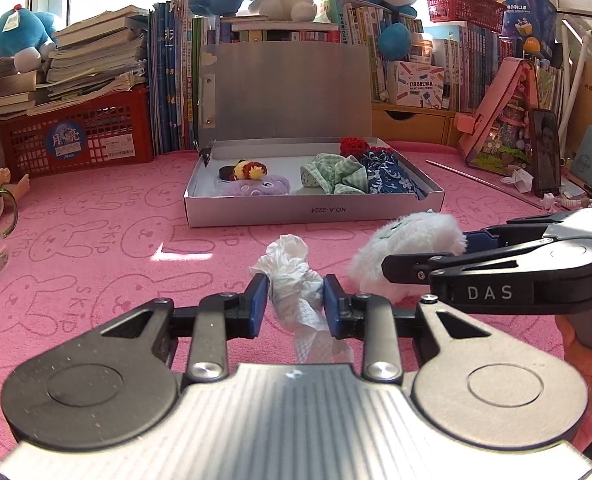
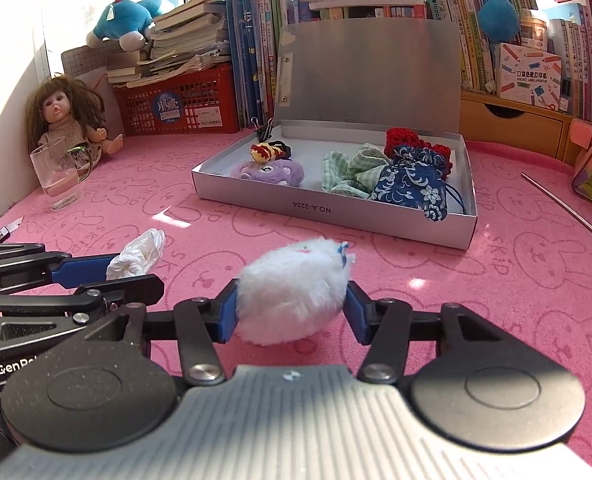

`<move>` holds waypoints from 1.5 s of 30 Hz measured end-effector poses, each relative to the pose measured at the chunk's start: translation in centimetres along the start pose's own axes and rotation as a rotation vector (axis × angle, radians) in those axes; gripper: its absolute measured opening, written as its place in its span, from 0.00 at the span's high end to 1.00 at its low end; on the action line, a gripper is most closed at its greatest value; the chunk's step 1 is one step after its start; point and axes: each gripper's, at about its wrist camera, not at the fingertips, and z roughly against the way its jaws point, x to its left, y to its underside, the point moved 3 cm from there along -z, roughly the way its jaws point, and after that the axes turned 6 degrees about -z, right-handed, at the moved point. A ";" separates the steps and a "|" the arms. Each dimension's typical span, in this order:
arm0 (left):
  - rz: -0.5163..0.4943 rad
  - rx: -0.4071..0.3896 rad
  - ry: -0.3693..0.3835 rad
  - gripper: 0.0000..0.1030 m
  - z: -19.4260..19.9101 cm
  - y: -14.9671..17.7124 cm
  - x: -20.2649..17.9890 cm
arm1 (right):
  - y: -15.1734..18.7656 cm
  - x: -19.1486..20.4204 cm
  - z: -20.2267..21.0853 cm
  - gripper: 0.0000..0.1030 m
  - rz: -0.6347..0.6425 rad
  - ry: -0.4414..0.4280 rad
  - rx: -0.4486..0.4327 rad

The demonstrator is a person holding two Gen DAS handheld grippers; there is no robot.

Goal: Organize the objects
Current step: 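Lift plush in right tool while left tool lifts tissue toward the box, then carry plush in right tool while left tool carries tissue over the box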

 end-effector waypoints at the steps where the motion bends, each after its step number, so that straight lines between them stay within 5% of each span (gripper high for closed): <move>1: 0.000 -0.005 0.000 0.66 0.0 -0.3 0.1 | -0.2 -0.1 0.1 0.45 -0.003 0.002 -0.005; 15: 0.031 -0.039 0.017 0.66 -1.0 -4.1 1.7 | -2.8 -1.8 1.5 0.59 -0.054 0.040 -0.072; 45: 0.061 -0.078 0.038 0.66 -4.6 -9.9 4.2 | -8.1 -4.5 2.1 0.59 -0.159 0.045 -0.153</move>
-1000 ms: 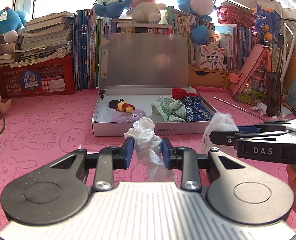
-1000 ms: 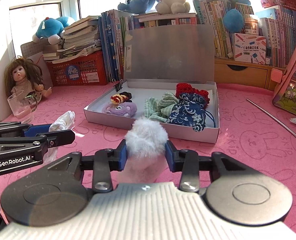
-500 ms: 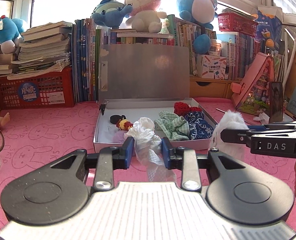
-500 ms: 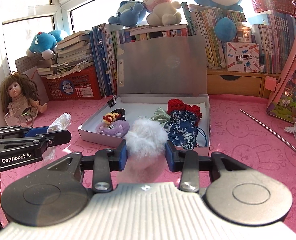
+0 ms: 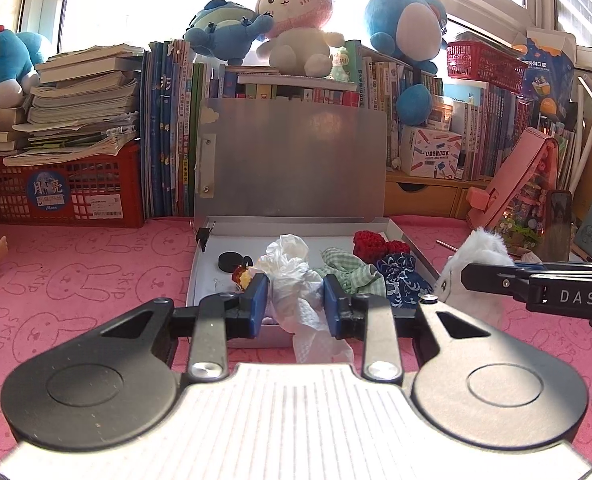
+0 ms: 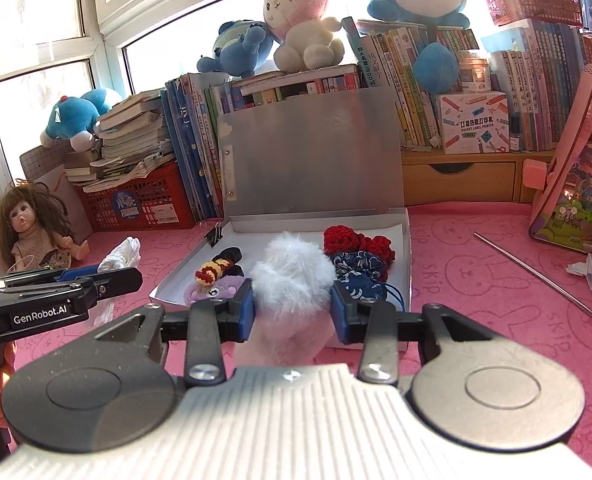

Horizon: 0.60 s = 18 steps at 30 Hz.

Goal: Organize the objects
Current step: 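Carry plush in right tool while left tool carries tissue over the box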

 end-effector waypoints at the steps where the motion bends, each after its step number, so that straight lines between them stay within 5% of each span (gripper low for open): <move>1: -0.001 0.001 -0.002 0.66 -0.2 -0.1 0.0 | -0.1 -0.1 -0.1 0.59 -0.002 0.002 -0.002; 18: -0.025 0.051 -0.054 0.66 -5.3 -0.3 0.7 | -1.3 -0.7 -2.7 0.59 -0.035 0.013 0.007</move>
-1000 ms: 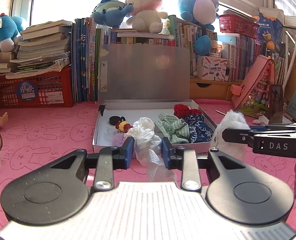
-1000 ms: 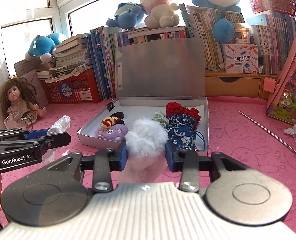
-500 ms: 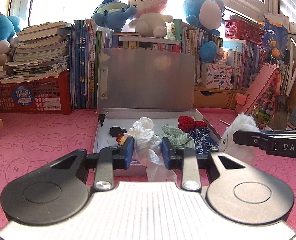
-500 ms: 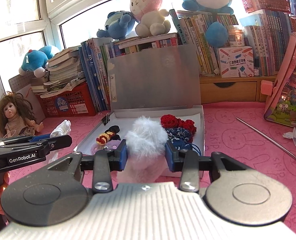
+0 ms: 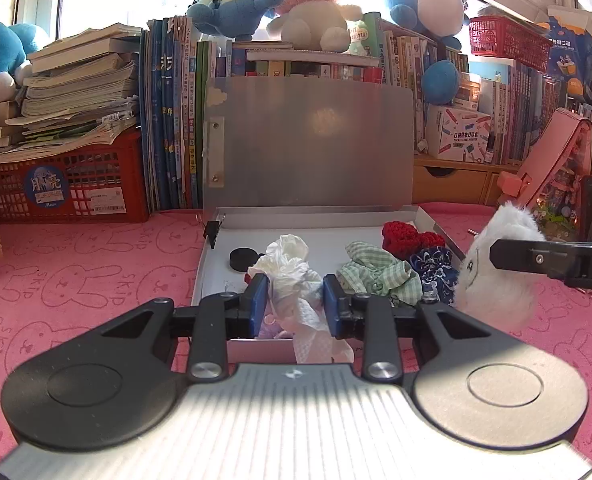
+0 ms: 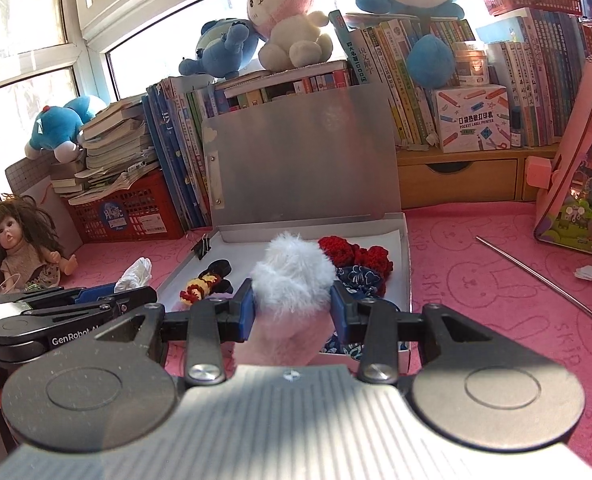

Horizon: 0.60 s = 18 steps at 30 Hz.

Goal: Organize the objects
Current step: 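Carry plush in right tool while left tool carries tissue over the box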

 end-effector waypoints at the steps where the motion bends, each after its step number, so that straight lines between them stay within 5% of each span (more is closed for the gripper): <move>1: -0.005 0.001 -0.003 0.66 -0.3 -0.1 0.0 | -0.1 0.0 -0.3 0.59 -0.002 0.001 0.002; 18: 0.046 0.035 -0.008 0.66 -6.3 -2.8 2.4 | -3.8 -1.0 -4.8 0.59 -0.042 0.033 -0.012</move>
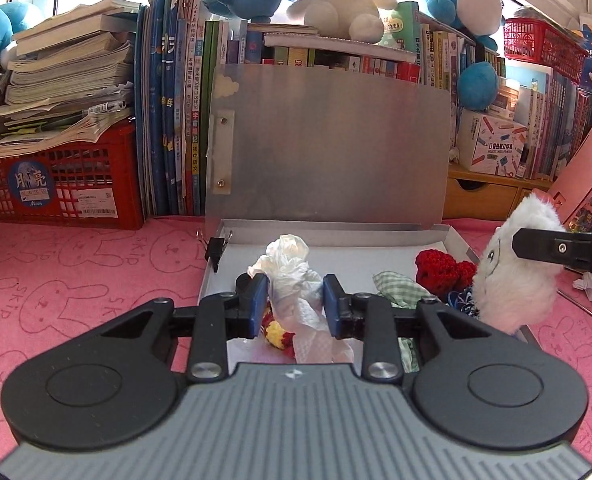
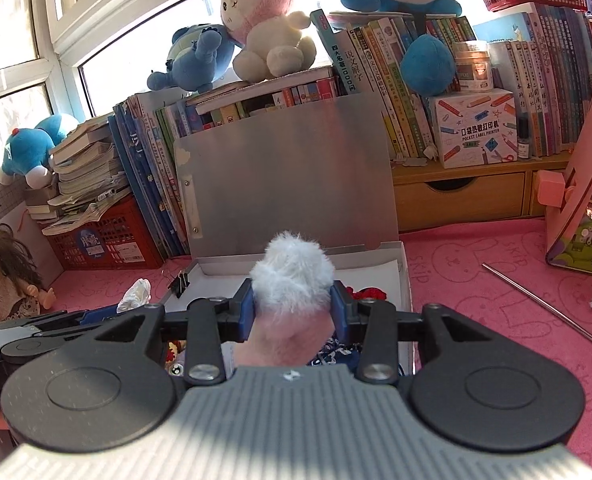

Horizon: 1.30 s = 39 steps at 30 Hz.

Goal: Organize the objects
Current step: 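Carry plush in right tool while left tool carries tissue over the box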

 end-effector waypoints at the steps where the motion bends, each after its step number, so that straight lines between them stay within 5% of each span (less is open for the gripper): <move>1: -0.011 0.003 -0.005 0.66 -0.4 -0.1 0.0 | -0.1 -0.2 -0.3 0.59 -0.003 0.004 0.004; 18: -0.023 0.011 -0.009 0.66 -7.1 -2.9 1.5 | -3.5 -0.9 -6.2 0.59 -0.068 0.028 0.003; 29: -0.038 0.047 0.006 0.66 -11.3 -2.9 0.5 | -3.0 -1.0 -12.8 0.59 -0.250 -0.005 0.054; 39: -0.087 0.117 0.003 0.66 -13.7 -2.1 -0.1 | -0.4 -2.2 -16.1 0.60 -0.230 0.045 0.116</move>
